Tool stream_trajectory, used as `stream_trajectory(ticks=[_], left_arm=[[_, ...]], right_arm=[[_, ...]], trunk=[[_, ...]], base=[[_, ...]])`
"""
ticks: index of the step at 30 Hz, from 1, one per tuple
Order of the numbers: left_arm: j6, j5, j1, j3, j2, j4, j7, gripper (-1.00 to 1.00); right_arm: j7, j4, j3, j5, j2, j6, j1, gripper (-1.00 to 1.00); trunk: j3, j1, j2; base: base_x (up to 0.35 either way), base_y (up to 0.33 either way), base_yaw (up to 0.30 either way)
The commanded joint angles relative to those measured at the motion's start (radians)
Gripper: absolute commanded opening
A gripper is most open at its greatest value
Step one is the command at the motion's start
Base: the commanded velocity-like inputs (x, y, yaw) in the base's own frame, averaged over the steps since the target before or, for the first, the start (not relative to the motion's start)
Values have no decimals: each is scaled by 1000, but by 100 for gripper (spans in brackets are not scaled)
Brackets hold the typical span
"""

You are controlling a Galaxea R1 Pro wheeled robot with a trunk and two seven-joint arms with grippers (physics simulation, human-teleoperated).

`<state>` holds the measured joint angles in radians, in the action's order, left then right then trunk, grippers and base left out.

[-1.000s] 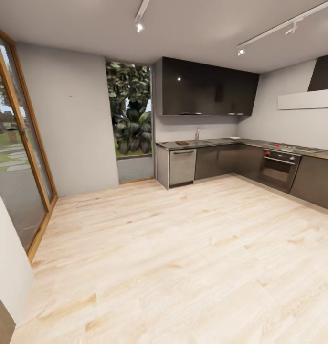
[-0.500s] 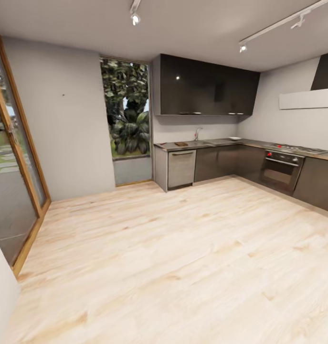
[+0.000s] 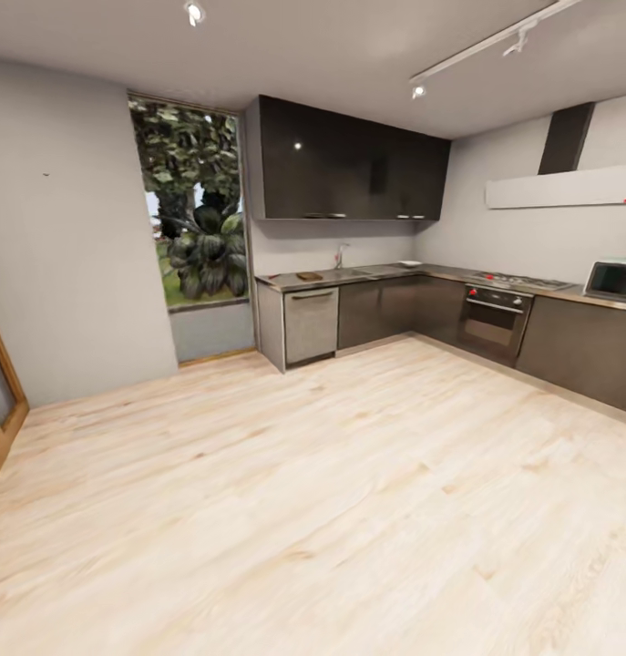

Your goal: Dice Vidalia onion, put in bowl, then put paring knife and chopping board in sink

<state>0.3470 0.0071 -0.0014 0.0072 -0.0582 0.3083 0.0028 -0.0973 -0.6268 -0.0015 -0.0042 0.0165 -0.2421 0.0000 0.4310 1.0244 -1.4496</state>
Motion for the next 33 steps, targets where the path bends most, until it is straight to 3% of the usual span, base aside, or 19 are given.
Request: stream_trajectory(ticks=[1,33], left_arm=[[3,1,0,1,0,0,0,100],[3,1,0,-1,0,0,0,100]], right_arm=[[-2,-1,0,0,0,-2,0,100],[-2,-1,0,0,0,-2,0,100]], trunk=[[1,1,0],[3,1,0]], base=[[319,-82,-244],[319,-80,-245]])
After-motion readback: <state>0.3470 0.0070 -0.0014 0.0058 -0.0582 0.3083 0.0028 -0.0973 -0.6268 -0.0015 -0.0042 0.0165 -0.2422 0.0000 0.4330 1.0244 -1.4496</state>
